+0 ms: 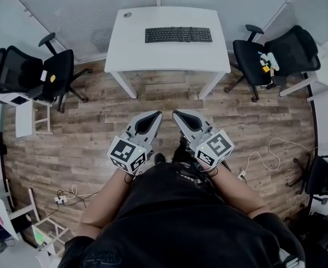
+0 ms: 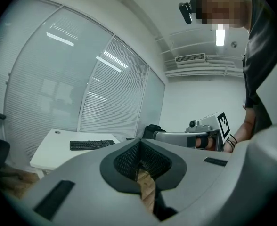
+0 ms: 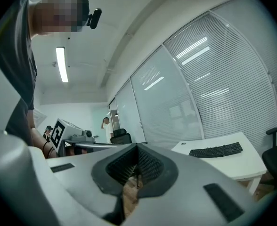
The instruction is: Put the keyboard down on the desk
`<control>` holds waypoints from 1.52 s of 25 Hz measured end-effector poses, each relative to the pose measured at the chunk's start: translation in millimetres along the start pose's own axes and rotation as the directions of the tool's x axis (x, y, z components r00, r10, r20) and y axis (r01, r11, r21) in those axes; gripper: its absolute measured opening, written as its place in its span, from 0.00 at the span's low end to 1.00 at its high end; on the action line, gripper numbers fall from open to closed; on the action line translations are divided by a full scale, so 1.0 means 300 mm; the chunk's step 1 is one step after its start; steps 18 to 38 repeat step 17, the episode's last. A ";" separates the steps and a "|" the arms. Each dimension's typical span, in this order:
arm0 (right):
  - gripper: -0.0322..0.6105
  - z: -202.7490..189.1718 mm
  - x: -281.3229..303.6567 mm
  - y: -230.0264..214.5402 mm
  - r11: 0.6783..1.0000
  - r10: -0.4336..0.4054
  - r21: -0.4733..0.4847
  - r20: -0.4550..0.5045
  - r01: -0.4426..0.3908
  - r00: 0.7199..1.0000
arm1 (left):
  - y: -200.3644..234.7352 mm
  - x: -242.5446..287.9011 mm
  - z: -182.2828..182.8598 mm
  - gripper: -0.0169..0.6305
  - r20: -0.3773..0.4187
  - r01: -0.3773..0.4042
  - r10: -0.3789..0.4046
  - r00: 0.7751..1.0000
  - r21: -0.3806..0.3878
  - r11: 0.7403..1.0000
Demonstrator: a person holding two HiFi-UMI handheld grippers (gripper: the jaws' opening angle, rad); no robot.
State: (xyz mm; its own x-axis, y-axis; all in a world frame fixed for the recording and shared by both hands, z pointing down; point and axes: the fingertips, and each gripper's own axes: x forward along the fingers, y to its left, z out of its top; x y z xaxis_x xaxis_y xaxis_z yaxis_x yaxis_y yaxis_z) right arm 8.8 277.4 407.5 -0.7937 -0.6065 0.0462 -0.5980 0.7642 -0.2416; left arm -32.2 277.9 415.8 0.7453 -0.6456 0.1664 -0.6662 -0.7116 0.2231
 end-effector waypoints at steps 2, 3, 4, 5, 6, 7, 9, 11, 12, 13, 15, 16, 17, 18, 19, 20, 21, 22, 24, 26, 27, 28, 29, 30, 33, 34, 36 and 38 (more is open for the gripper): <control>0.08 -0.011 0.012 0.043 1.000 -0.002 0.003 0.002 0.002 1.000 | -0.002 -0.044 -0.009 0.05 -0.002 0.005 -0.005 1.000 0.002 1.000; 0.08 -0.015 0.020 0.065 1.000 0.000 -0.001 0.001 0.000 1.000 | -0.001 -0.063 -0.014 0.05 -0.004 0.007 -0.007 1.000 0.002 1.000; 0.08 -0.020 0.028 0.085 1.000 0.002 -0.002 0.001 -0.002 1.000 | 0.002 -0.081 -0.018 0.05 -0.006 0.008 -0.008 1.000 0.000 1.000; 0.08 -0.025 0.036 0.104 1.000 0.005 -0.001 0.001 -0.005 1.000 | 0.005 -0.097 -0.021 0.05 -0.007 0.008 -0.008 1.000 -0.001 1.000; 0.08 -0.030 0.042 0.121 1.000 0.008 0.000 0.001 -0.008 1.000 | 0.006 -0.111 -0.024 0.05 -0.007 0.008 -0.008 1.000 -0.002 1.000; 0.08 -0.034 0.047 0.138 1.000 0.010 0.001 0.000 -0.010 1.000 | 0.006 -0.124 -0.025 0.05 -0.006 0.009 -0.009 1.000 -0.001 1.000; 0.08 -0.039 0.053 0.162 1.000 0.012 -0.001 -0.002 -0.012 1.000 | 0.004 -0.145 -0.023 0.05 -0.003 0.009 -0.009 1.000 0.004 1.000; 0.08 -0.043 0.062 0.175 1.000 0.014 -0.006 -0.002 -0.014 1.000 | 0.009 -0.161 -0.023 0.05 -0.001 0.006 -0.006 1.000 0.008 1.000; 0.08 -0.045 0.068 0.177 1.000 0.013 -0.009 -0.001 -0.013 1.000 | 0.013 -0.166 -0.025 0.05 -0.001 0.006 -0.006 1.000 0.007 1.000; 0.08 -0.048 0.073 0.179 1.000 0.011 -0.010 -0.002 -0.011 1.000 | 0.017 -0.169 -0.028 0.05 -0.001 0.005 -0.005 1.000 0.005 1.000; 0.08 -0.055 0.083 0.183 1.000 0.008 -0.009 -0.002 -0.008 1.000 | 0.025 -0.177 -0.034 0.05 -0.001 0.006 -0.006 1.000 -0.001 1.000; 0.08 -0.058 0.088 0.185 1.000 0.008 -0.008 -0.003 -0.008 1.000 | 0.030 -0.180 -0.036 0.05 -0.001 0.006 -0.006 1.000 -0.005 1.000; 0.08 -0.061 0.092 0.188 1.000 0.008 -0.006 -0.003 -0.008 1.000 | 0.034 -0.184 -0.037 0.05 -0.001 0.006 -0.006 1.000 -0.008 1.000; 0.08 -0.061 0.092 0.188 1.000 0.008 -0.006 -0.003 -0.008 1.000 | 0.034 -0.184 -0.037 0.05 -0.001 0.006 -0.006 1.000 -0.008 1.000; 0.08 -0.061 0.092 0.188 1.000 0.008 -0.006 -0.003 -0.008 1.000 | 0.034 -0.184 -0.037 0.05 -0.001 0.006 -0.006 1.000 -0.008 1.000; 0.08 -0.061 0.092 0.188 1.000 0.008 -0.006 -0.003 -0.008 1.000 | 0.034 -0.184 -0.037 0.05 -0.001 0.006 -0.006 1.000 -0.008 1.000; 0.08 -0.061 0.092 0.188 1.000 0.008 -0.006 -0.003 -0.008 1.000 | 0.034 -0.184 -0.037 0.05 -0.001 0.006 -0.006 1.000 -0.008 1.000; 0.08 -0.061 0.092 0.188 1.000 0.008 -0.006 -0.003 -0.008 1.000 | 0.034 -0.184 -0.037 0.05 -0.001 0.006 -0.006 1.000 -0.008 1.000; 0.08 -0.061 0.092 0.188 1.000 0.008 -0.006 -0.003 -0.008 1.000 | 0.034 -0.184 -0.037 0.05 -0.001 0.006 -0.006 1.000 -0.008 1.000; 0.08 -0.061 0.092 0.188 1.000 0.008 -0.006 -0.003 -0.008 1.000 | 0.034 -0.184 -0.037 0.05 -0.001 0.006 -0.006 1.000 -0.008 1.000; 0.08 -0.061 0.092 0.188 1.000 0.008 -0.006 -0.003 -0.008 1.000 | 0.034 -0.184 -0.037 0.05 -0.001 0.006 -0.006 1.000 -0.008 1.000; 0.08 -0.061 0.092 0.188 1.000 0.008 -0.006 -0.003 -0.008 1.000 | 0.034 -0.184 -0.037 0.05 -0.001 0.006 -0.006 1.000 -0.008 1.000; 0.08 -0.061 0.092 0.188 1.000 0.008 -0.006 -0.003 -0.008 1.000 | 0.034 -0.184 -0.037 0.05 -0.001 0.006 -0.006 1.000 -0.008 1.000; 0.08 -0.061 0.092 0.188 1.000 0.008 -0.006 -0.003 -0.008 1.000 | 0.034 -0.184 -0.037 0.05 -0.001 0.006 -0.006 1.000 -0.008 1.000; 0.08 -0.061 0.092 0.188 1.000 0.008 -0.006 -0.003 -0.008 1.000 | 0.034 -0.184 -0.037 0.05 -0.001 0.006 -0.006 1.000 -0.008 1.000; 0.08 -0.061 0.092 0.188 1.000 0.008 -0.006 -0.003 -0.008 1.000 | 0.034 -0.184 -0.037 0.05 -0.001 0.006 -0.006 1.000 -0.008 1.000; 0.08 -0.061 0.092 0.188 1.000 0.008 -0.006 -0.003 -0.008 1.000 | 0.034 -0.184 -0.037 0.05 -0.001 0.006 -0.006 1.000 -0.008 1.000; 0.08 -0.061 0.092 0.188 1.000 0.008 -0.006 -0.003 -0.008 1.000 | 0.034 -0.184 -0.037 0.05 -0.001 0.006 -0.006 1.000 -0.008 1.000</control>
